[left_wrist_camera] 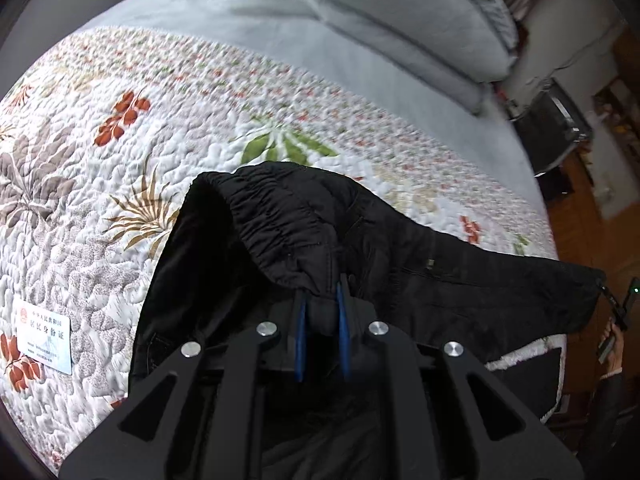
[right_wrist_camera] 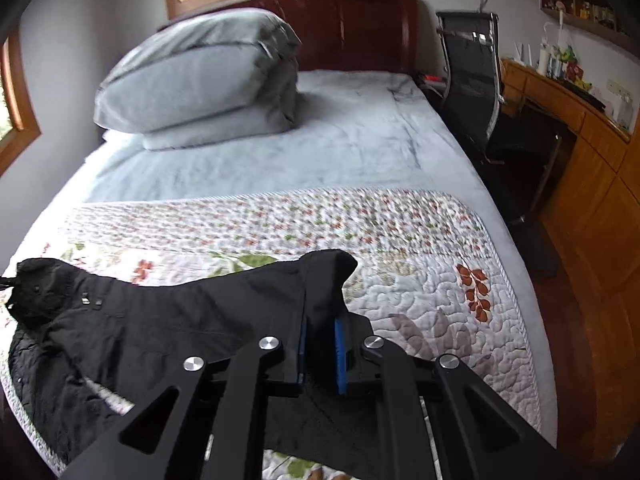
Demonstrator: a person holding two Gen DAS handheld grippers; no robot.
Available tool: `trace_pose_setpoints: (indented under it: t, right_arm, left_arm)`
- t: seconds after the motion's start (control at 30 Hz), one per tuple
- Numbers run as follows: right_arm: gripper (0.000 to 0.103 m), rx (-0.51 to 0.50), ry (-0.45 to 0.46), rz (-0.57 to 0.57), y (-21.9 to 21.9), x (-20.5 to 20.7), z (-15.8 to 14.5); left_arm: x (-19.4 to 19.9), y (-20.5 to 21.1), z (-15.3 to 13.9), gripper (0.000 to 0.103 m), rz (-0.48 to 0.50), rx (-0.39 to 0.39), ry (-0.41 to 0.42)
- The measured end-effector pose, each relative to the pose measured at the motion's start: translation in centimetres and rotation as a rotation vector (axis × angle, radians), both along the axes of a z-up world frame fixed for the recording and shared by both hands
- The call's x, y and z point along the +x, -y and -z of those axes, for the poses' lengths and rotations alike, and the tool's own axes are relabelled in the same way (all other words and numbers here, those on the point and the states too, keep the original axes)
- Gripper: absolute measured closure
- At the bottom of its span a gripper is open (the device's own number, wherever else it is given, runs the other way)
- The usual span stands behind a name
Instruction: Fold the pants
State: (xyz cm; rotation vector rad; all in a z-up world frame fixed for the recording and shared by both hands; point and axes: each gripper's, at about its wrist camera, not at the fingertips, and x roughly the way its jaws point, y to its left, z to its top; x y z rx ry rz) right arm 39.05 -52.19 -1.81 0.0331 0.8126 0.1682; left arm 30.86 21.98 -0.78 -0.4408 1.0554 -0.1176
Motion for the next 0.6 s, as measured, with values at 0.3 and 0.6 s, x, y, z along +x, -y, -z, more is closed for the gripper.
trace_pose_setpoints:
  t: [0.3,0.6]
  right_arm:
    - [0.093,0.087,0.116,-0.035,1.1,-9.1,-2.2]
    - [0.094,0.225,0.18,0.086,6.4,-18.2,0.1]
  left_arm:
    - [-9.3,0.1,-0.6,0.091,0.07,-0.028,0.166]
    - [-18.1,-1.5,0.6,0.088,0.05,-0.076,0.22]
